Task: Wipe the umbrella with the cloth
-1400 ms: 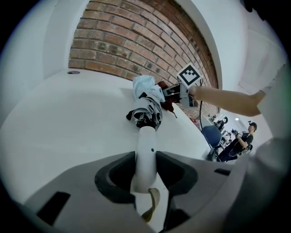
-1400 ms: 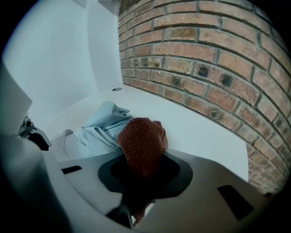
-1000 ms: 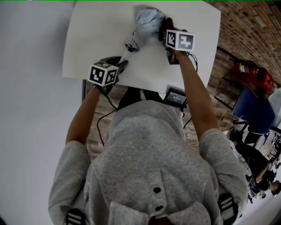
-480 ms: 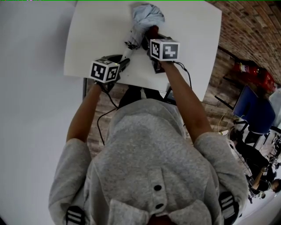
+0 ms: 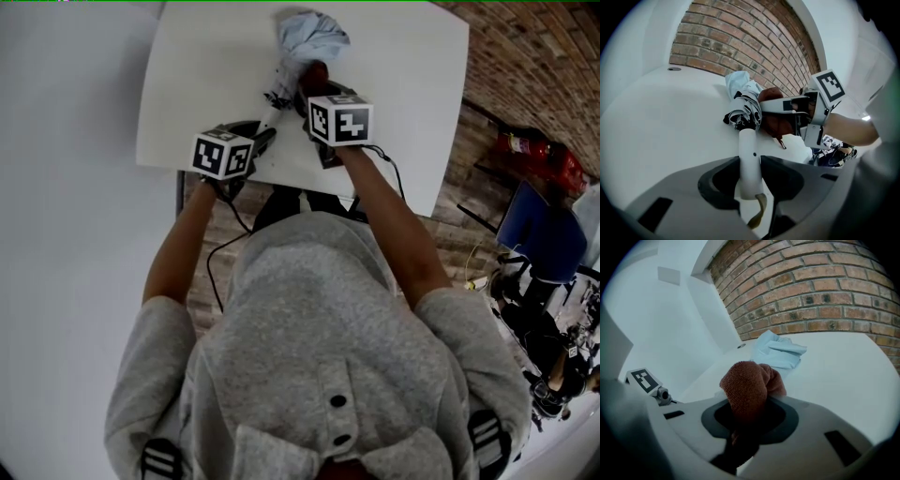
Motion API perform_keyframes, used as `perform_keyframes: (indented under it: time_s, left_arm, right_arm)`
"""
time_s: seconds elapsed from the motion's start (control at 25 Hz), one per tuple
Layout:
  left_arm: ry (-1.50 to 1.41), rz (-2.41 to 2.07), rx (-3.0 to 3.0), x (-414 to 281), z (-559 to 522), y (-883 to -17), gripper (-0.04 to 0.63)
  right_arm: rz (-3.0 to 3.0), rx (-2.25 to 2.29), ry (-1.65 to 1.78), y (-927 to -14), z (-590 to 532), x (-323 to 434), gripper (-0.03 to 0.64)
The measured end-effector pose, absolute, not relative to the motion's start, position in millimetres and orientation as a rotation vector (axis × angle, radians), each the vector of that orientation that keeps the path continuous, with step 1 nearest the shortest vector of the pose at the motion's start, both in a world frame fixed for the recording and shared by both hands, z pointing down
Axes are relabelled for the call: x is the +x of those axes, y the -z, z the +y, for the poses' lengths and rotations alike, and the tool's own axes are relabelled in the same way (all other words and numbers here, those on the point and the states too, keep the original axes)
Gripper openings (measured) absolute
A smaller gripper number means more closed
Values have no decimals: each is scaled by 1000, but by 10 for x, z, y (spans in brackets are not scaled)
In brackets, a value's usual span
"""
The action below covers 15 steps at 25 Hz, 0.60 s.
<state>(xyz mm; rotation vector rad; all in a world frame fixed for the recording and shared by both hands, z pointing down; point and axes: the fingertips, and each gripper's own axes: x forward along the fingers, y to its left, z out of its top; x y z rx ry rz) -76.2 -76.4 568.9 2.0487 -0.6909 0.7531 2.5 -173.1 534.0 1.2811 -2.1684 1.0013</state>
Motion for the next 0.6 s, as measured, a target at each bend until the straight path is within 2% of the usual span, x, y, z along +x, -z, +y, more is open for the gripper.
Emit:
perform_keyframes:
  time_s: [0.28,0.6]
  left_arm:
    - [-745,-688,2045,-779,-753,-5692,153]
    - [-758,-709,2057,-782,-761,-5699,153]
  right_arm:
    - [-2221,1243,-990,-5057,-1671,-169,98]
    - [-2494,1054,-1096,-4576,-1807,-903,98]
